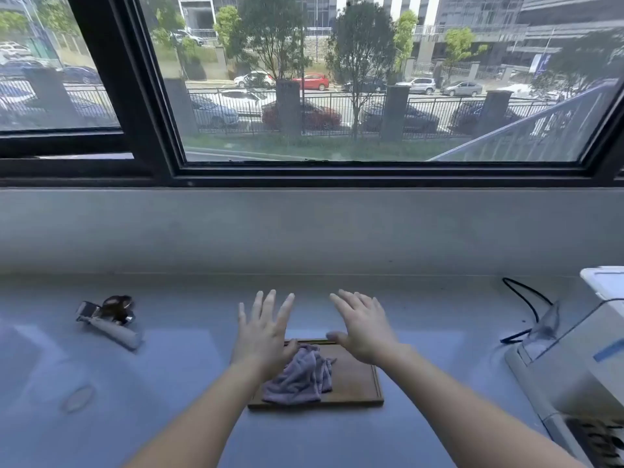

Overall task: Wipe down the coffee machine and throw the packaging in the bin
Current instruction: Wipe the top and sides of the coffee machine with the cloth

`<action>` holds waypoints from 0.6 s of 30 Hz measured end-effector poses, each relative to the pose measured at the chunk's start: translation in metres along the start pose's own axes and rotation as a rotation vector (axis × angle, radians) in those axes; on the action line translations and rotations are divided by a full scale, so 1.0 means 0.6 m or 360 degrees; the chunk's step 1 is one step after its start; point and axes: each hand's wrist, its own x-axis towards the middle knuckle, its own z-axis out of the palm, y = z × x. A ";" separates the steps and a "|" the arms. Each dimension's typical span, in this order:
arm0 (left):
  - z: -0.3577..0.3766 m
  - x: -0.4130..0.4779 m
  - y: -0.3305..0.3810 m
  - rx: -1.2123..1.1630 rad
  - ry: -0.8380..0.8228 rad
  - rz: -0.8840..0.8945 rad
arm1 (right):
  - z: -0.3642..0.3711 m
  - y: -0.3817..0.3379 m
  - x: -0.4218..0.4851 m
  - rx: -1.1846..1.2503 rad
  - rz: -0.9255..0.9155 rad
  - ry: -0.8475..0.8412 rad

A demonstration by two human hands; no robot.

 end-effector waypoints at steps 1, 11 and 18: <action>0.008 -0.003 -0.006 -0.0018 -0.0068 0.0000 | 0.013 -0.006 0.000 0.0023 -0.0008 -0.0070; 0.110 -0.019 -0.042 -0.0114 -0.0328 0.0198 | 0.135 -0.035 0.020 0.0045 -0.0072 -0.0480; 0.155 -0.024 -0.048 -0.0244 -0.0380 0.0353 | 0.168 -0.041 0.025 0.0019 -0.0249 -0.0594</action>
